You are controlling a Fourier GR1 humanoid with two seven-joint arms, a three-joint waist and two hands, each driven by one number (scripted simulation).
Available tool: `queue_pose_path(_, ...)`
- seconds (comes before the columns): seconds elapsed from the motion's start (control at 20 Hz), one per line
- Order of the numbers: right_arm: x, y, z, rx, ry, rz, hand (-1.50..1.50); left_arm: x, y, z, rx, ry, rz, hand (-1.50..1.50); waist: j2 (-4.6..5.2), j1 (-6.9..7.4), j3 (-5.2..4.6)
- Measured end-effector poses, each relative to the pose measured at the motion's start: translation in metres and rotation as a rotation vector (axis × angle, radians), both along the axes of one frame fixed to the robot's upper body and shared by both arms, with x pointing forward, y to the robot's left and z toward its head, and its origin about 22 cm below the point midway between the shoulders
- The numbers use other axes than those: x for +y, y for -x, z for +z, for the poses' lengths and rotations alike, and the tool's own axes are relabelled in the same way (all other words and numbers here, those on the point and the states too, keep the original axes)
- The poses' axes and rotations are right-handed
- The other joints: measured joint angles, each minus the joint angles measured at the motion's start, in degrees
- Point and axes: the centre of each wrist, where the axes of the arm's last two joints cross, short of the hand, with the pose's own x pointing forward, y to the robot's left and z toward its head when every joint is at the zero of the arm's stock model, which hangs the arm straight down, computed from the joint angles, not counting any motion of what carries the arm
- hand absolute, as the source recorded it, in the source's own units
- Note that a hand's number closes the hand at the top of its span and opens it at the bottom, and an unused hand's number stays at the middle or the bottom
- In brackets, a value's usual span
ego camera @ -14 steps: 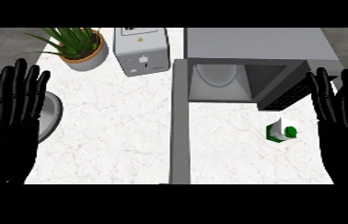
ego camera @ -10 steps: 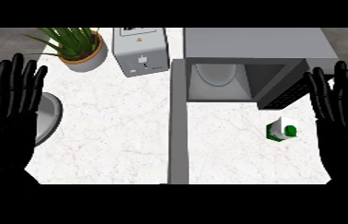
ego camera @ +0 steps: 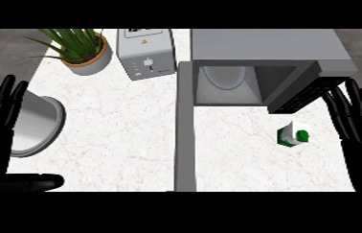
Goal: Pick up the milk, place it into the microwave and close the microwave
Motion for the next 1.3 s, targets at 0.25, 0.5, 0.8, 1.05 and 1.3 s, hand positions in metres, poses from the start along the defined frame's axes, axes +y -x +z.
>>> queue_pose_path(0.25, -0.004, 0.012, 0.003, 0.021, 0.020, -0.045, -1.50, 0.016, 0.017, 0.010, 0.015, 0.010, -0.003, -1.50, -0.02, -0.01, 0.02)
queue_pose_path(0.5, -0.015, 0.016, -0.007, 0.054, 0.039, -0.110, -1.50, 0.029, 0.028, 0.010, 0.021, 0.015, -0.004, -1.50, -0.01, -0.02, 0.02)
queue_pose_path(0.8, -0.020, 0.015, -0.030, 0.103, 0.046, -0.143, -1.50, 0.041, 0.045, 0.009, 0.026, 0.014, -0.012, -1.50, 0.00, 0.05, 0.03)
queue_pose_path(1.05, -0.028, 0.005, -0.055, 0.135, 0.045, -0.157, -1.50, 0.053, 0.062, 0.009, 0.022, 0.013, -0.013, -1.50, 0.02, 0.18, 0.04)
queue_pose_path(1.3, -0.038, 0.002, -0.082, 0.172, 0.032, -0.198, -1.50, 0.059, 0.073, 0.009, 0.024, 0.008, -0.015, -1.50, 0.03, 0.17, 0.03)
